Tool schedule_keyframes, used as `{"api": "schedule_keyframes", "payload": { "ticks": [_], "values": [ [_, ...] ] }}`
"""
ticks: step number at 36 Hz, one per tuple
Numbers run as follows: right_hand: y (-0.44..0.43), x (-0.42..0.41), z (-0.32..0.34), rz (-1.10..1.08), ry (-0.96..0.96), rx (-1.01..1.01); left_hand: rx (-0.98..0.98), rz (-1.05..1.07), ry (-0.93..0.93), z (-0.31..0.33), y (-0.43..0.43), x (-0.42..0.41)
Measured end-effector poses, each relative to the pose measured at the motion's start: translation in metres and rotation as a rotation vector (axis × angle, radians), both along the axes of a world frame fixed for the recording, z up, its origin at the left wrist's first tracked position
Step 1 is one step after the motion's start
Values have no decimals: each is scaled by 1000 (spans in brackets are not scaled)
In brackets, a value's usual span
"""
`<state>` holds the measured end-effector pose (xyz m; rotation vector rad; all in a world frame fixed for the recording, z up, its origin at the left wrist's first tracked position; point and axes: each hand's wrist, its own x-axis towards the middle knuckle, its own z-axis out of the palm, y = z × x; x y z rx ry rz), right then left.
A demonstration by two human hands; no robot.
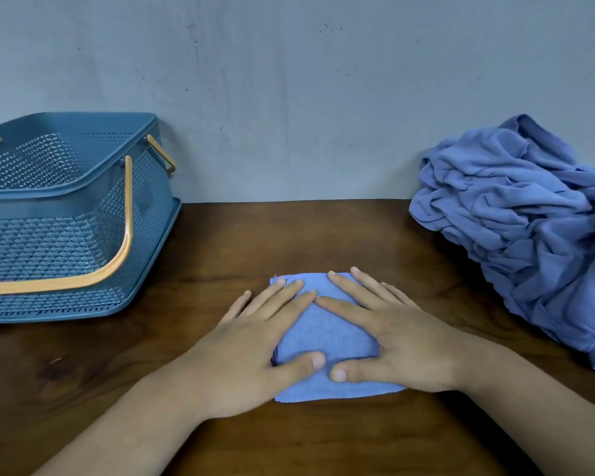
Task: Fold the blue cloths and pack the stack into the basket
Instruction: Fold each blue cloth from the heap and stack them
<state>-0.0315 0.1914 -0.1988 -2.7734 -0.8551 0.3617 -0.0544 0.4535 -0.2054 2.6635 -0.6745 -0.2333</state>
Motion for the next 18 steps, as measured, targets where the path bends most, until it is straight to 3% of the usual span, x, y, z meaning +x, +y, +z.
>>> {"api": "schedule_keyframes", "payload": {
  "ticks": [4, 11, 18],
  "values": [
    [0, -2, 1, -9, 3, 28, 145, 19, 33, 6, 8, 1],
    [-1, -3, 4, -21, 20, 26, 139, 106, -66, 6, 13, 7],
    [-1, -4, 5, -32, 18, 30, -114, 222, -301, 0, 20, 14]
  ]
}}
